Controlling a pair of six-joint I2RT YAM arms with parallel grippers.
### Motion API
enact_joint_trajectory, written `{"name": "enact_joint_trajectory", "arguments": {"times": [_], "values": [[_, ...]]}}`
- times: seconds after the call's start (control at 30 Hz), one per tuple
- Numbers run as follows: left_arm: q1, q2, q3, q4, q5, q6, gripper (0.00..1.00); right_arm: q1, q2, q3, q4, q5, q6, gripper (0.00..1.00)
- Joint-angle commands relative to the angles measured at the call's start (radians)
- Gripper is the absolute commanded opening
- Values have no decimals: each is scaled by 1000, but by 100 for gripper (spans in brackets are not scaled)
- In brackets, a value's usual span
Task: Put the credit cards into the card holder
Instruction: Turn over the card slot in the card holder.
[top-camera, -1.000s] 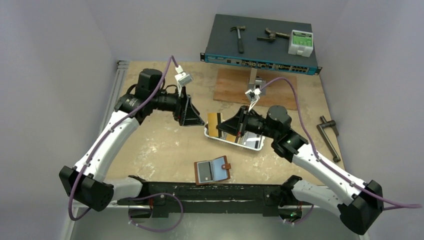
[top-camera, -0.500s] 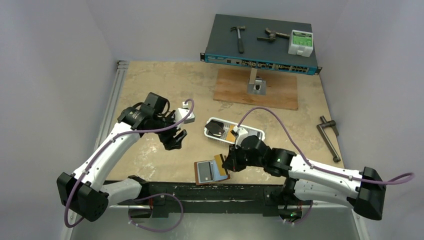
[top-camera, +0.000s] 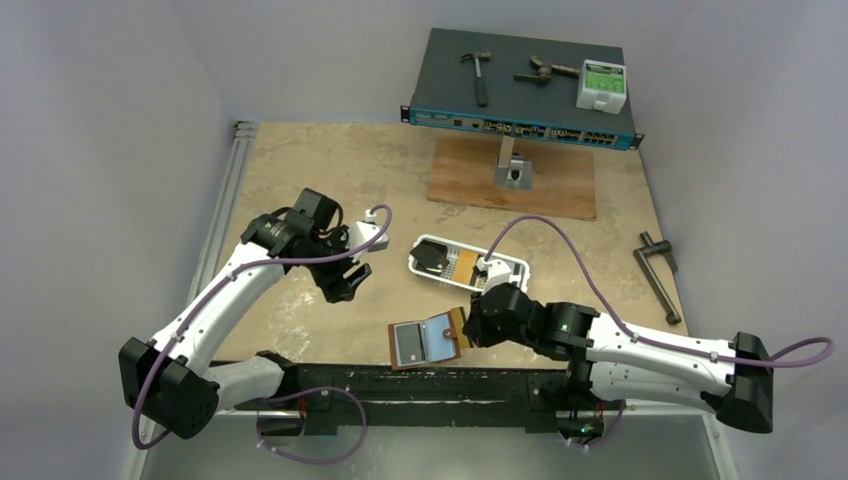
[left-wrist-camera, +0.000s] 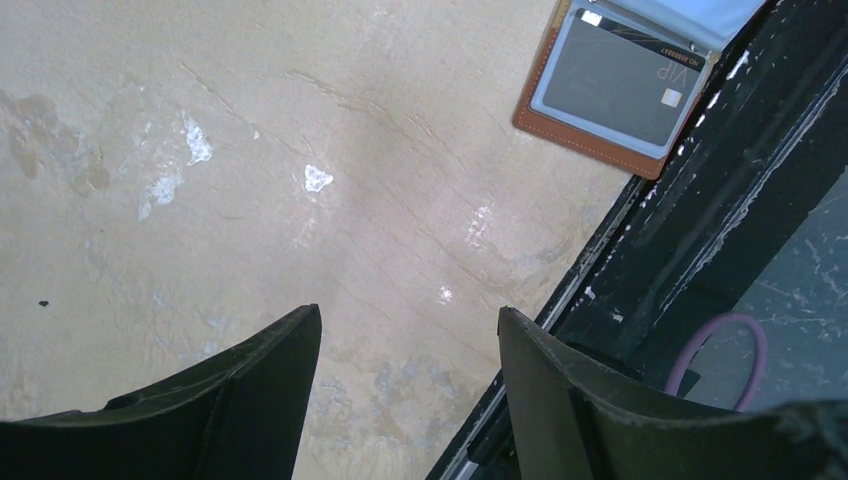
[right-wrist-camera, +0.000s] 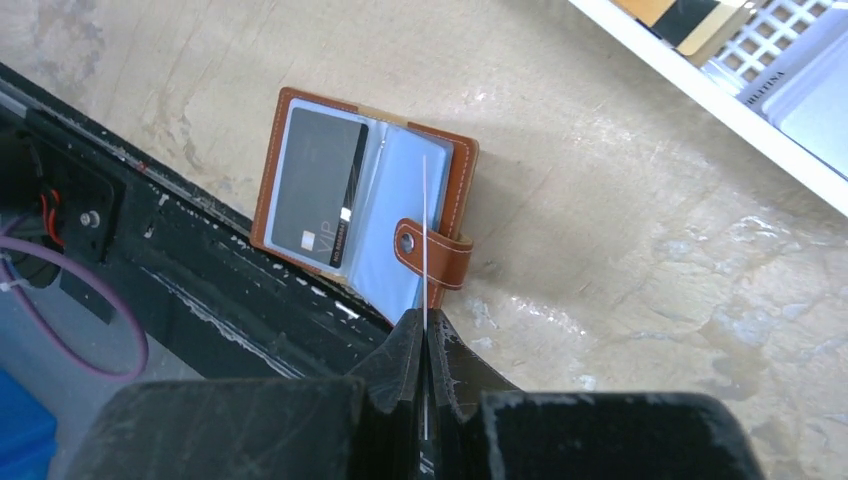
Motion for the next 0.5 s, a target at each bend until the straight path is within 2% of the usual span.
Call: {"name": "enact_joint_trajectory", "arguments": {"times": [0.0,0.17,0.47], "values": [[-1,-17,-7,8,43,-47,65,6,-68,20,-30,36,43,0],[-6,2,-1,10,104,-38,63,8,-87,-39,18,-129,93,0],[-17,-4,1,46,153,-11,63,8,-91,-44,-61,-258,119,0]]}}
